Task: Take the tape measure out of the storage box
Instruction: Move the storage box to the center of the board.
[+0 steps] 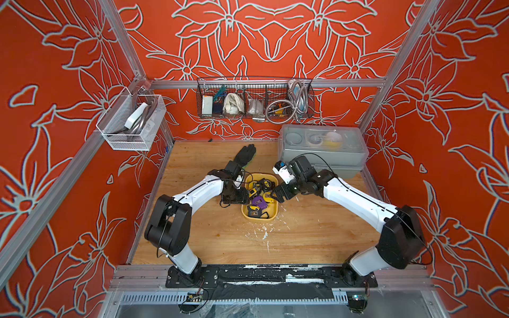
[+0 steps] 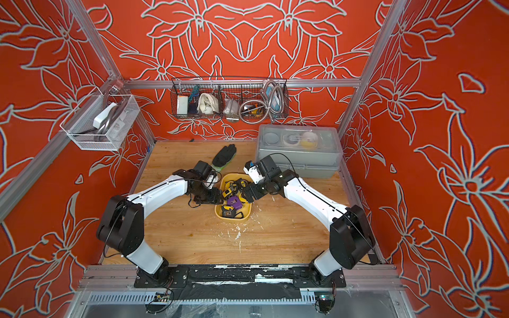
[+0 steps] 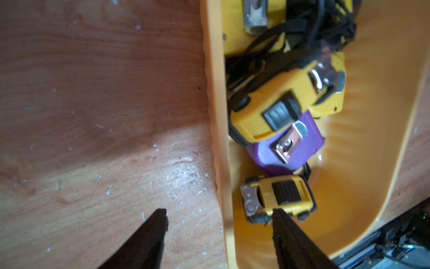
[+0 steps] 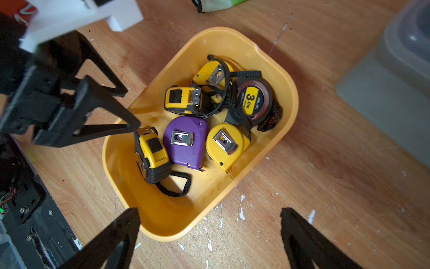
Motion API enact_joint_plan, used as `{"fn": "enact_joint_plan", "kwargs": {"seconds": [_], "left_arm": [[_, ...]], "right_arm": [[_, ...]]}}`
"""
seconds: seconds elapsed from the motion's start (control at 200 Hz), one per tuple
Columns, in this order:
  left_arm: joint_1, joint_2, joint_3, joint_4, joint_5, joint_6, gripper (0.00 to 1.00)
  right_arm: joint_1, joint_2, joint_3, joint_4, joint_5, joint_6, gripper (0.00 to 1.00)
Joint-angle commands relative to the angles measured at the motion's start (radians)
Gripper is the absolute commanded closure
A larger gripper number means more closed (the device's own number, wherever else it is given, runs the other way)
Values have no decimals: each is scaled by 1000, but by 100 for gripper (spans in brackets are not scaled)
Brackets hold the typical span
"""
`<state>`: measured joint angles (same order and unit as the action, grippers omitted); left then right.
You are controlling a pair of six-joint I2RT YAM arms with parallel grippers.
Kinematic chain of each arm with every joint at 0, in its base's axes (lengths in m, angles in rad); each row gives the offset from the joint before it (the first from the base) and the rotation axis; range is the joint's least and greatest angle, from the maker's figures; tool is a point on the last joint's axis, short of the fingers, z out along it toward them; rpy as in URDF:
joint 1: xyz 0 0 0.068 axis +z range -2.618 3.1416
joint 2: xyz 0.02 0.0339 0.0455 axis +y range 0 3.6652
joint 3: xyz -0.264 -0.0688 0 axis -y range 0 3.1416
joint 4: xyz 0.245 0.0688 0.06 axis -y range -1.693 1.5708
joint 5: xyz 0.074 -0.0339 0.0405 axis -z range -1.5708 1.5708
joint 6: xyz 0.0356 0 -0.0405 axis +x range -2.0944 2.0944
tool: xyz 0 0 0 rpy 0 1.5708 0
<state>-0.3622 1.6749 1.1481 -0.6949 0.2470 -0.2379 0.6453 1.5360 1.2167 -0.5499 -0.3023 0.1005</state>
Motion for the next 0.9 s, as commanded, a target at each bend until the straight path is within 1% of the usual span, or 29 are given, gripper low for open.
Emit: {"fn": "enact_joint_plan", "kwargs": {"seconds": [0.0,0.07,0.25,0.365,0.47,0.656,0.751,0.781,0.791,0.816,0.841,0.896], "left_arm": [[-4,54,41,3,-35,-20,41],[-4,78,54,7,-36,-38,51],[-4,68,39,15,-51,-84,70],[-3,38,6,-2,-54,-128,78],[-3,-11,-53,8,-48,-181,85],[-3,-102,-143,10,-66,-255,91],[-3,-147,-191,15,-66,-276,90],[-3,-158,-202,15,-71,-277,88],[-3,-162,-204,14,-74,-277,86],[-3,-170,-210,14,-84,-279,77],[-2,-176,-211,12,-94,-278,63],[0,-194,-208,4,-114,-274,45]], "right_arm": [[11,28,43,-16,-12,-21,3],[19,43,56,-13,-12,-31,3],[33,97,87,6,-26,-55,3],[49,134,119,4,-33,-65,4],[69,153,129,17,-37,-68,5],[97,180,131,19,-40,-73,5],[108,191,133,30,-54,-73,6],[113,193,135,35,-61,-73,6],[115,195,136,38,-64,-73,6],[121,198,138,43,-71,-77,6],[127,200,140,49,-71,-79,6],[142,203,145,62,-73,-87,6]]}}
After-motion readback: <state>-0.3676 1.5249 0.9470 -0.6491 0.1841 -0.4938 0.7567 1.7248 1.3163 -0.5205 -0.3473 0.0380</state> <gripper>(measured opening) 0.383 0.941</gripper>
